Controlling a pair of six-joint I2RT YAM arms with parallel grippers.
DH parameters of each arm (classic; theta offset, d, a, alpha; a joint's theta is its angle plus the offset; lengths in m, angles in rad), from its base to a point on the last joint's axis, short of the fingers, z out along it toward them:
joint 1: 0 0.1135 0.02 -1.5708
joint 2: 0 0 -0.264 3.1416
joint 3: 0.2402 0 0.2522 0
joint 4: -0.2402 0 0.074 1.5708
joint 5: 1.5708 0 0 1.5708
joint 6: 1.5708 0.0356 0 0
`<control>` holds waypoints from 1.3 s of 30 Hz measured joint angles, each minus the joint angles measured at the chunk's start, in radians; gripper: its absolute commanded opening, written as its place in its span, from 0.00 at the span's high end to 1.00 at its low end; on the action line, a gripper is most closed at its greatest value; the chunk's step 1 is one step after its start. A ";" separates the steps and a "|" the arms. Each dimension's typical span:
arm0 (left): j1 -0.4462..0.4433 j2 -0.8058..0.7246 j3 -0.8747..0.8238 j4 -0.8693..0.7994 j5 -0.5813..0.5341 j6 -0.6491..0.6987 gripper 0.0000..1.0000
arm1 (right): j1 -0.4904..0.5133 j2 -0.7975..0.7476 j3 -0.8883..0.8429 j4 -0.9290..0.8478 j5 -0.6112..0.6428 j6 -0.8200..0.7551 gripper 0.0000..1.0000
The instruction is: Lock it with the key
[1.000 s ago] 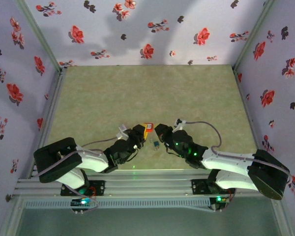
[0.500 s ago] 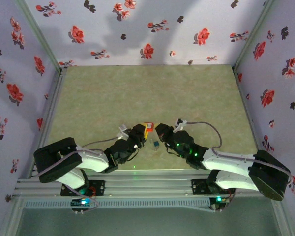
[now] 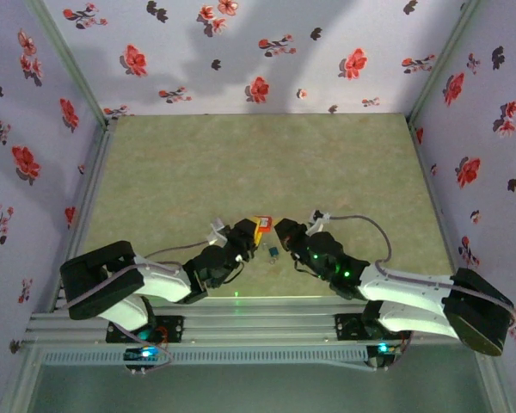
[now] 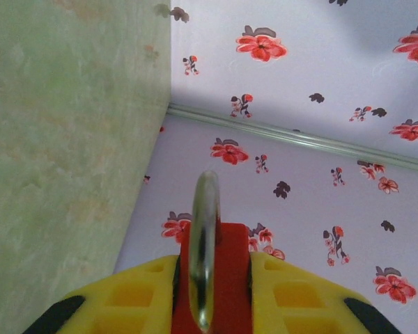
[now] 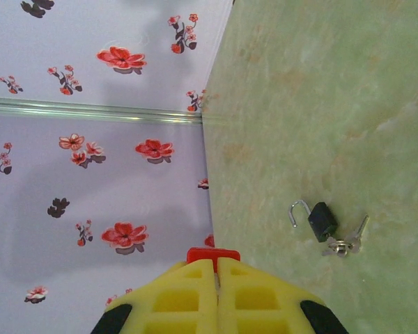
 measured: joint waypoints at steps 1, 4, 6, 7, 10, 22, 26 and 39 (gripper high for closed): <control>0.000 0.002 0.000 0.000 0.003 -0.003 1.00 | 0.000 -0.002 -0.002 -0.002 0.000 0.000 1.00; -0.002 0.005 0.000 0.000 0.004 -0.011 1.00 | 0.001 -0.010 -0.003 -0.010 0.002 0.000 1.00; -0.003 0.006 0.000 0.002 0.008 -0.012 1.00 | 0.002 -0.018 -0.008 -0.013 0.002 0.000 1.00; -0.005 0.008 0.000 0.003 0.009 -0.015 1.00 | 0.003 -0.022 -0.012 -0.014 0.003 0.000 1.00; -0.007 0.013 0.000 0.006 0.014 -0.018 1.00 | 0.005 -0.034 -0.020 -0.020 0.003 0.000 1.00; -0.015 0.034 0.002 0.023 0.027 -0.049 1.00 | 0.006 -0.080 -0.034 -0.064 0.002 0.000 1.00; -0.016 0.034 0.002 0.024 0.030 -0.058 1.00 | 0.006 -0.093 -0.034 -0.078 0.002 0.000 1.00; -0.022 0.034 0.002 0.026 0.050 -0.064 1.00 | 0.011 -0.147 -0.052 -0.111 0.001 0.000 1.00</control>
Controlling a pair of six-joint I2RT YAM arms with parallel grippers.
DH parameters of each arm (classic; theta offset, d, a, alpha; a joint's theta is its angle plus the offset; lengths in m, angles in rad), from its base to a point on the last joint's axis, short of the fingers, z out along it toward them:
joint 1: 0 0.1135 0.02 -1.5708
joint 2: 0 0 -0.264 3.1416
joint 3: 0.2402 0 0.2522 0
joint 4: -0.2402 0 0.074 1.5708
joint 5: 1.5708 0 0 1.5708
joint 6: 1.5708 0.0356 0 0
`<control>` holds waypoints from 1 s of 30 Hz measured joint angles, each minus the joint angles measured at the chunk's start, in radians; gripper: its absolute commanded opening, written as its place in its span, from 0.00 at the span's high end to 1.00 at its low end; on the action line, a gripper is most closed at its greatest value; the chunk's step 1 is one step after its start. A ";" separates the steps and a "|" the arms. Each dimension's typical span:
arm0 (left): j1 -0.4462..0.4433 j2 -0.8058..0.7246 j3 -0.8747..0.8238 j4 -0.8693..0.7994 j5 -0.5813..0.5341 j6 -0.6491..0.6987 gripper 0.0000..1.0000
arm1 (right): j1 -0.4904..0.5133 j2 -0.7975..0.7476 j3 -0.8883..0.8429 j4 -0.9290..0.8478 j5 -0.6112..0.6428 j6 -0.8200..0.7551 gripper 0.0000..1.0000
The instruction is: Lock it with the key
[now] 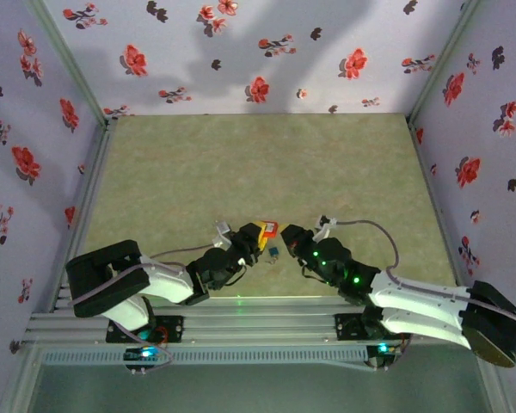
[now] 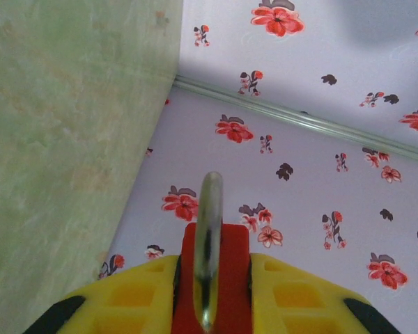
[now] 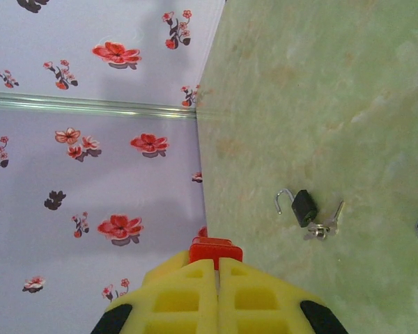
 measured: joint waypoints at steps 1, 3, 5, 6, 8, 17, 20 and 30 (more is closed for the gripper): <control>-0.001 0.000 0.000 0.000 0.001 0.000 1.00 | 0.000 -0.004 0.000 -0.005 -0.002 0.000 1.00; -0.002 0.000 0.000 0.000 0.002 0.000 1.00 | 0.000 -0.010 0.000 -0.011 -0.002 0.000 1.00; -0.002 0.000 0.000 0.000 0.004 -0.003 1.00 | 0.001 -0.016 -0.001 -0.018 -0.003 0.000 1.00; -0.002 0.000 0.000 0.000 0.005 -0.003 1.00 | 0.002 -0.019 -0.001 -0.021 -0.003 0.000 1.00; -0.002 0.000 0.000 0.000 0.006 -0.003 1.00 | 0.002 -0.023 -0.001 -0.027 -0.003 0.000 1.00; -0.010 0.000 -0.006 0.003 0.009 -0.005 1.00 | 0.004 -0.053 -0.013 -0.043 -0.010 0.001 1.00; -0.010 0.000 -0.009 0.002 0.015 -0.007 1.00 | 0.005 -0.062 -0.017 -0.054 -0.014 0.001 1.00; -0.011 0.000 -0.010 0.003 0.024 -0.007 1.00 | 0.007 -0.087 -0.029 -0.062 -0.014 0.001 1.00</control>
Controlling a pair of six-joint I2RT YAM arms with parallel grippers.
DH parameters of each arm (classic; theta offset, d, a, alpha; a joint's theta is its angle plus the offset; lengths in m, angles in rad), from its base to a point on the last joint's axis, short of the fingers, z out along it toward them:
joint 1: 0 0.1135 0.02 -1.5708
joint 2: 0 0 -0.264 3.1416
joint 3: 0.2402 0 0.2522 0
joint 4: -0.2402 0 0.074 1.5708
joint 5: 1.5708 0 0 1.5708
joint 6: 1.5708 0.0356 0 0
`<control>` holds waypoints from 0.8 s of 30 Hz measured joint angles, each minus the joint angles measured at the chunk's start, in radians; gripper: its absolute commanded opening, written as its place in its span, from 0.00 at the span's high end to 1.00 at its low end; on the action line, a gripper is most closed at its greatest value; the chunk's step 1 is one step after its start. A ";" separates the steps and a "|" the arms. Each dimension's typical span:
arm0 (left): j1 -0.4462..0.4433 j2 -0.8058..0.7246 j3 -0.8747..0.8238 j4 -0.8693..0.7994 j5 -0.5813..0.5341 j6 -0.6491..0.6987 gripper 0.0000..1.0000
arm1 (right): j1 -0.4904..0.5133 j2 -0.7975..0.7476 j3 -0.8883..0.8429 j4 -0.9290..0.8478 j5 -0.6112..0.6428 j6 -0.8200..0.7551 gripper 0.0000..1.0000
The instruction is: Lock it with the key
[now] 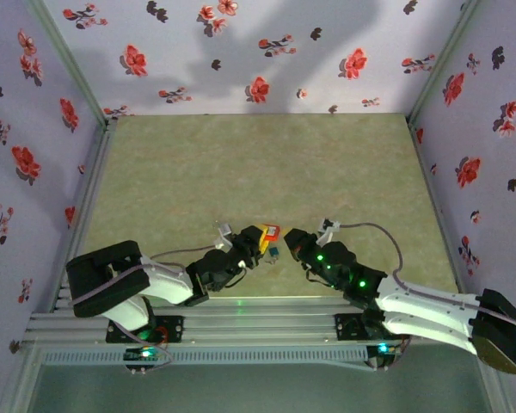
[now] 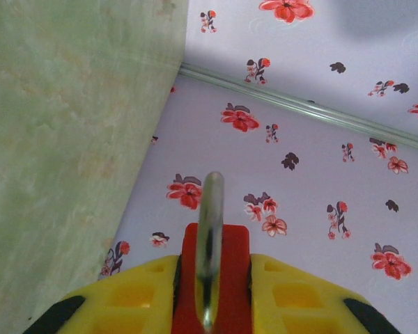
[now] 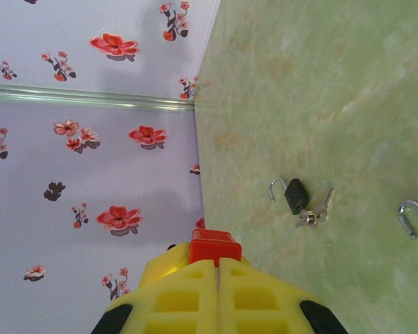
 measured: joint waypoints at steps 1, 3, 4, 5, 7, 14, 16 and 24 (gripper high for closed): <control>0.000 0.000 0.000 0.000 0.000 0.000 1.00 | 0.000 -0.003 -0.002 -0.002 0.000 0.000 1.00; 0.000 0.000 0.000 0.000 0.001 0.000 1.00 | 0.000 -0.010 -0.005 -0.004 0.000 0.000 1.00; 0.000 0.000 0.000 0.000 0.000 0.000 1.00 | 0.000 -0.013 -0.005 -0.006 0.000 0.000 1.00; 0.000 0.000 -0.001 0.000 0.000 0.000 1.00 | 0.000 -0.015 -0.005 -0.008 0.000 0.000 1.00; 0.000 0.000 -0.002 0.000 0.000 0.000 1.00 | 0.000 -0.020 -0.005 -0.015 0.000 0.000 1.00; 0.000 0.000 -0.005 -0.003 0.000 -0.004 1.00 | 0.000 -0.029 -0.010 -0.025 0.001 0.000 1.00; 0.000 0.000 -0.006 -0.004 0.000 -0.004 1.00 | 0.000 -0.029 -0.011 -0.025 0.001 0.000 1.00; 0.000 0.000 -0.012 -0.007 -0.019 -0.011 1.00 | 0.000 -0.032 -0.012 -0.032 0.015 0.000 1.00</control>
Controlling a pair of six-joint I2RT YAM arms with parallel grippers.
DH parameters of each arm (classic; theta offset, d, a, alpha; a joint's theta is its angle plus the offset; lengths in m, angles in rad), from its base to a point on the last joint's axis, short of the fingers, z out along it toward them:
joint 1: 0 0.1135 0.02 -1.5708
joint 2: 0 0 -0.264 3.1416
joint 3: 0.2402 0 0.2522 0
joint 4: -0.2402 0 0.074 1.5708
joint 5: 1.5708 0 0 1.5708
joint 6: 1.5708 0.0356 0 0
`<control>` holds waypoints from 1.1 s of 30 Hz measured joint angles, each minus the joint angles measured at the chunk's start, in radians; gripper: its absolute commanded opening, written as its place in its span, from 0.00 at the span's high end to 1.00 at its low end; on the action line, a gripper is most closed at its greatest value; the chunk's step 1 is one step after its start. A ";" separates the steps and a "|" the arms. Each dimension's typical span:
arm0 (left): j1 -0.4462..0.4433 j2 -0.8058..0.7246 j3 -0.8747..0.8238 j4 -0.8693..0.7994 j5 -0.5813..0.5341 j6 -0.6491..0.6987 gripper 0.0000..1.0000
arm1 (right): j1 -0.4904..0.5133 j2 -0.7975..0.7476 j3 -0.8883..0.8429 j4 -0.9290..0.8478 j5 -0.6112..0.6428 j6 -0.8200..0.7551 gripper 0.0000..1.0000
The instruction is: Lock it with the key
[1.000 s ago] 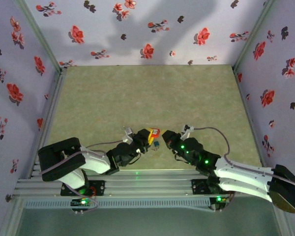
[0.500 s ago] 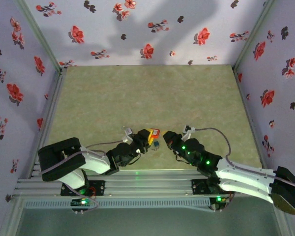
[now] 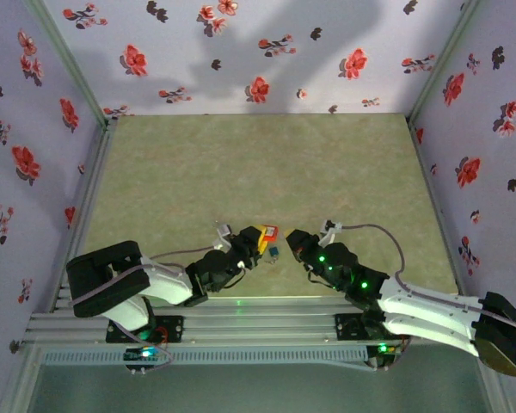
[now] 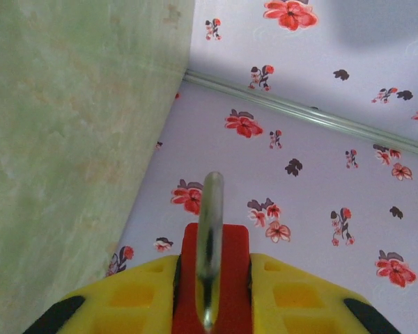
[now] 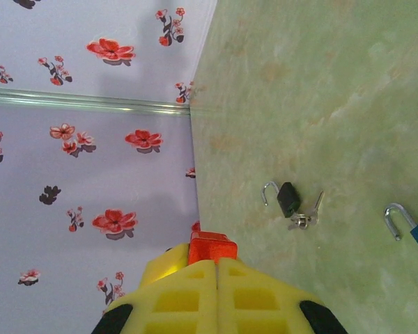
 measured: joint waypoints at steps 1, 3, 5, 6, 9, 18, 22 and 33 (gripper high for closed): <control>0.000 0.000 -0.003 0.000 -0.006 -0.003 1.00 | 0.000 -0.003 -0.001 -0.004 0.003 0.000 1.00; 0.000 0.000 -0.008 -0.004 -0.018 -0.006 1.00 | 0.000 -0.008 -0.004 -0.013 0.014 0.000 1.00; 0.000 0.000 -0.012 -0.007 -0.031 -0.007 1.00 | 0.000 -0.012 -0.005 -0.019 0.022 0.000 1.00; 0.000 0.000 -0.013 -0.008 -0.035 -0.008 1.00 | 0.000 -0.012 -0.005 -0.019 0.023 0.000 1.00; 0.010 0.001 -0.020 -0.023 -0.079 -0.008 1.00 | -0.005 -0.017 -0.006 -0.023 0.055 -0.001 1.00; 0.032 0.007 -0.033 -0.061 -0.150 -0.008 1.00 | -0.012 -0.038 -0.006 -0.046 0.109 -0.001 1.00; 0.032 0.007 -0.034 -0.061 -0.154 -0.008 1.00 | -0.012 -0.086 -0.006 -0.087 0.132 -0.011 1.00; 0.064 -0.137 -0.021 -0.299 -0.125 0.063 1.00 | -0.108 -0.213 0.036 -0.298 0.129 -0.102 1.00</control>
